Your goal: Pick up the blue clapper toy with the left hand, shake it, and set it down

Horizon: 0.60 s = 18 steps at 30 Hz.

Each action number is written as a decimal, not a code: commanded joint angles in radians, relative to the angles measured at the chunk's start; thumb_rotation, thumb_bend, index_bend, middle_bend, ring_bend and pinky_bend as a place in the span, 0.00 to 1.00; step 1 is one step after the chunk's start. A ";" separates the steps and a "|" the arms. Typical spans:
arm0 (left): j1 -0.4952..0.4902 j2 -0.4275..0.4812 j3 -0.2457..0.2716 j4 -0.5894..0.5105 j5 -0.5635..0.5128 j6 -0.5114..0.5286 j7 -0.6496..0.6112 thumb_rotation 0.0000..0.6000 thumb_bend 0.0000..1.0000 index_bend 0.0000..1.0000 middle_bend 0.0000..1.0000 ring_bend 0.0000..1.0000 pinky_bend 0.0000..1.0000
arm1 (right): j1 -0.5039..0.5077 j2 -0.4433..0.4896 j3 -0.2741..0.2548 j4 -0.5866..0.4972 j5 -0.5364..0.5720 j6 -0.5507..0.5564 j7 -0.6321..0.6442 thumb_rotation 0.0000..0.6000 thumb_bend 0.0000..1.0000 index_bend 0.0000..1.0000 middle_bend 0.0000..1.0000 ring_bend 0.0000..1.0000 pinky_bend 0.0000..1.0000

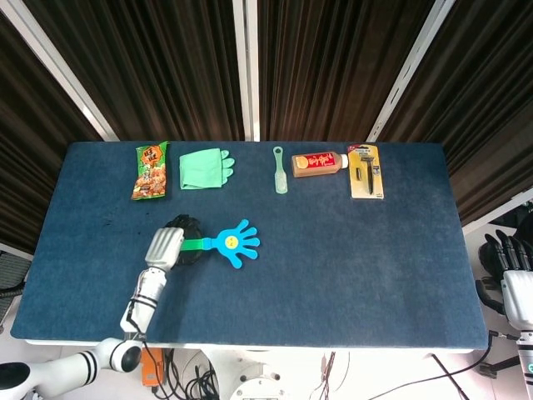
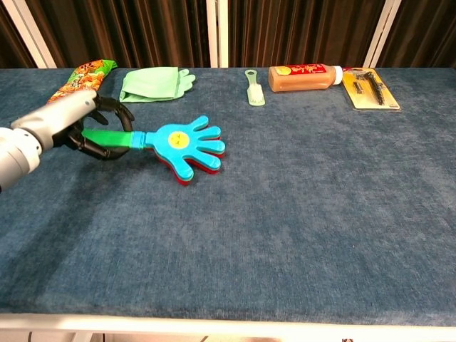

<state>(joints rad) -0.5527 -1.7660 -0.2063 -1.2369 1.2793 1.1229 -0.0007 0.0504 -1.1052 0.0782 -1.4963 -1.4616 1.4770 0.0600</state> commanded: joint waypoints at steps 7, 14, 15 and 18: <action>0.005 0.008 0.023 0.025 0.043 0.030 0.050 1.00 0.38 0.69 0.73 0.70 0.89 | 0.000 -0.003 -0.002 0.002 -0.002 -0.001 -0.001 1.00 0.29 0.00 0.00 0.00 0.00; 0.000 0.023 0.032 0.014 -0.003 -0.027 0.105 1.00 0.38 0.60 0.83 0.84 0.97 | 0.000 -0.002 -0.002 0.000 0.000 -0.002 -0.003 1.00 0.29 0.00 0.00 0.00 0.00; -0.001 0.026 0.034 0.011 -0.010 -0.037 0.113 1.00 0.38 0.58 0.83 0.85 0.97 | 0.000 -0.001 -0.001 -0.001 0.001 -0.003 -0.004 1.00 0.29 0.00 0.00 0.00 0.00; -0.005 0.039 0.036 -0.002 -0.036 -0.070 0.135 1.00 0.37 0.50 0.85 0.87 0.98 | 0.000 -0.001 -0.001 -0.001 0.002 -0.004 -0.004 1.00 0.29 0.00 0.00 0.00 0.00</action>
<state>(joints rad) -0.5554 -1.7339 -0.1722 -1.2321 1.2541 1.0645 0.1264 0.0503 -1.1064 0.0770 -1.4973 -1.4592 1.4733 0.0557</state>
